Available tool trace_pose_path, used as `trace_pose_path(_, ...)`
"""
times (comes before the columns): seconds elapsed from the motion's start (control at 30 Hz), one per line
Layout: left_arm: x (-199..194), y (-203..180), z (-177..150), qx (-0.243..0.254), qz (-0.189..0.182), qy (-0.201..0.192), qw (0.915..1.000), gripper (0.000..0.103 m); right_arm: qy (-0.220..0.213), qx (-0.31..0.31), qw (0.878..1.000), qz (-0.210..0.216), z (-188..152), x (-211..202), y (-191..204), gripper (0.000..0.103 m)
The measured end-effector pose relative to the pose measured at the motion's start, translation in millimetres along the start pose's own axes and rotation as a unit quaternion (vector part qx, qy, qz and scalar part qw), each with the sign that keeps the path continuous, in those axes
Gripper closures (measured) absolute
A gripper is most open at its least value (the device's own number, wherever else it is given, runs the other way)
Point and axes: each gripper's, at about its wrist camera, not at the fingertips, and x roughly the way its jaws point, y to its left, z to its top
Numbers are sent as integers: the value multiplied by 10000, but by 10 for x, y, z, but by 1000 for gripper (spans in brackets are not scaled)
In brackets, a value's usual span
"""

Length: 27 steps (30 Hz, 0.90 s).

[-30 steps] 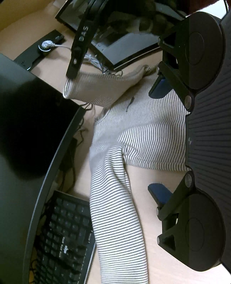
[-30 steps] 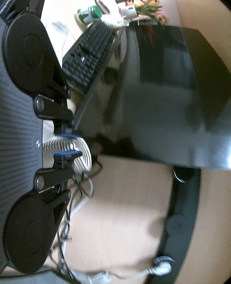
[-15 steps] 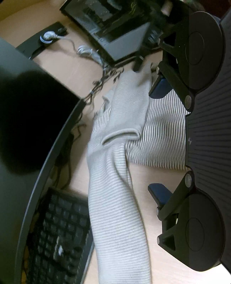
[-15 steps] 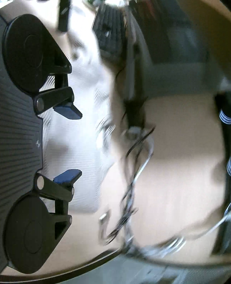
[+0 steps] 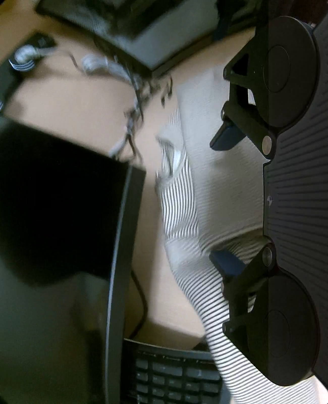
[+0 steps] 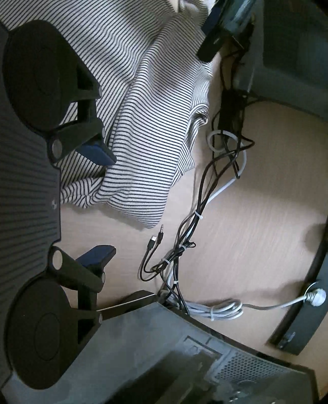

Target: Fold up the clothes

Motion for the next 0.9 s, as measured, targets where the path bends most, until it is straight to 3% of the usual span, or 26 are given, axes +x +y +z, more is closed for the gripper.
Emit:
trace_pose_path(0.13, 195, -48, -31, 183, 374, 198, 9989, 35, -72, 63, 9999, 109, -24, -32, -44, 33)
trace_pose_path(0.17, 200, -69, -47, 276, 450, 145, 9985, 43, -79, 106, 9998, 150, -28, -27, -58, 33)
trace_pose_path(0.2, 201, -90, -62, 373, 526, 80, 9979, 62, -83, 162, 9996, 198, -35, -19, -74, 33)
trace_pose_path(0.27, 135, -174, -50, 652, 511, -133, 9965, 85, -81, 282, 9991, 294, -52, -2, -104, 33)
trace_pose_path(0.33, 26, -283, -11, 957, 360, -421, 9939, 86, -68, 367, 9987, 353, -63, 8, -118, 33)
trace_pose_path(0.47, -189, -590, 36, 2083, 519, -1338, 9675, 86, -177, 442, 9981, 385, -6, 11, -123, 33)
trace_pose_path(0.57, -87, -554, -2, 2438, 575, -1187, 9608, 85, -327, 323, 9983, 362, 76, 27, -80, 33)
trace_pose_path(0.63, 46, -481, -60, 2457, 723, -961, 9619, 81, -403, 227, 9984, 319, 114, 55, -39, 33)
trace_pose_path(0.73, 238, -258, -114, 2027, 1014, -535, 9725, 65, -457, 272, 9977, 414, 185, 113, 10, 35)
trace_pose_path(0.8, 241, -104, -93, 1511, 1040, -510, 9817, 46, -445, 291, 9969, 586, 232, 165, 59, 42)
trace_pose_path(0.9, 87, 26, -30, 943, 915, -497, 9901, 42, -237, 459, 9930, 1060, 248, 260, 114, 46)
